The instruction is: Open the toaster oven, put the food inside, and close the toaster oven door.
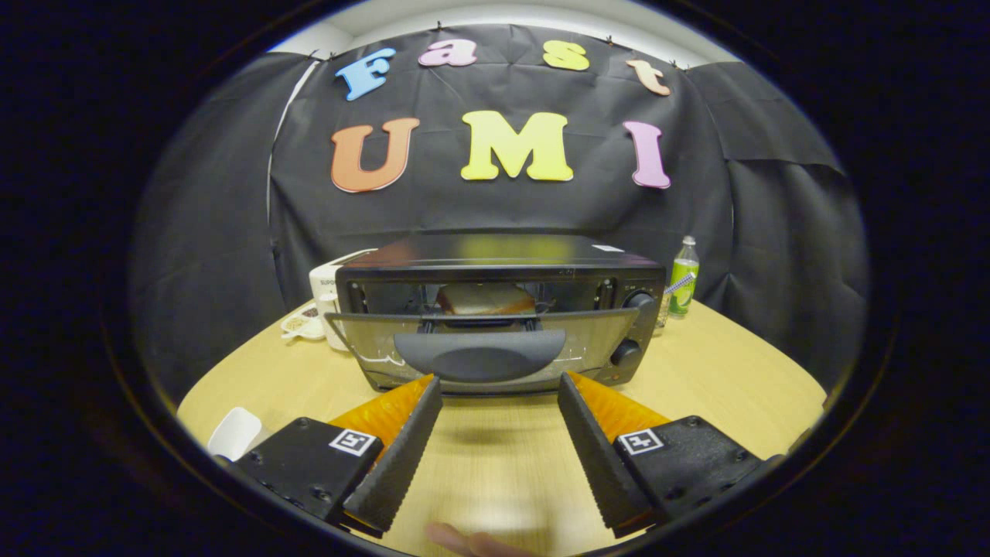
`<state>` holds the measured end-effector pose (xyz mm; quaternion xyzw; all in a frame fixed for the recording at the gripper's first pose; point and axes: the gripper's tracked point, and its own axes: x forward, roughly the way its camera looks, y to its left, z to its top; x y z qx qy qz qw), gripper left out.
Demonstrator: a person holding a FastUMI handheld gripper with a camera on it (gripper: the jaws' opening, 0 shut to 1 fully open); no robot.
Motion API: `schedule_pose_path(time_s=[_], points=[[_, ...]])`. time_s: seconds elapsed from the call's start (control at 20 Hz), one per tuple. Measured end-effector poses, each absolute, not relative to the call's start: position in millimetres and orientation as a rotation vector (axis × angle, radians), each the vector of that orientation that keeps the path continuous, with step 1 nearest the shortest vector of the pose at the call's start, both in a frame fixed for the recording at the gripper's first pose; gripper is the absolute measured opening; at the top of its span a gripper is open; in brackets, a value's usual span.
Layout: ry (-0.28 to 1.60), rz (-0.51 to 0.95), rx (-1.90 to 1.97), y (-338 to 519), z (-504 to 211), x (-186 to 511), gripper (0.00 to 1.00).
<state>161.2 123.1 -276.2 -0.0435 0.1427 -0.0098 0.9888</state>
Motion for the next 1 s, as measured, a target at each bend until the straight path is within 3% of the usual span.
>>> schedule_pose_path(time_s=[0.45,1.0], points=[[0.218,-0.010,-0.083,118,-220,132,0.98],[0.083,-0.069,-0.054,92,-88,51,0.98]])
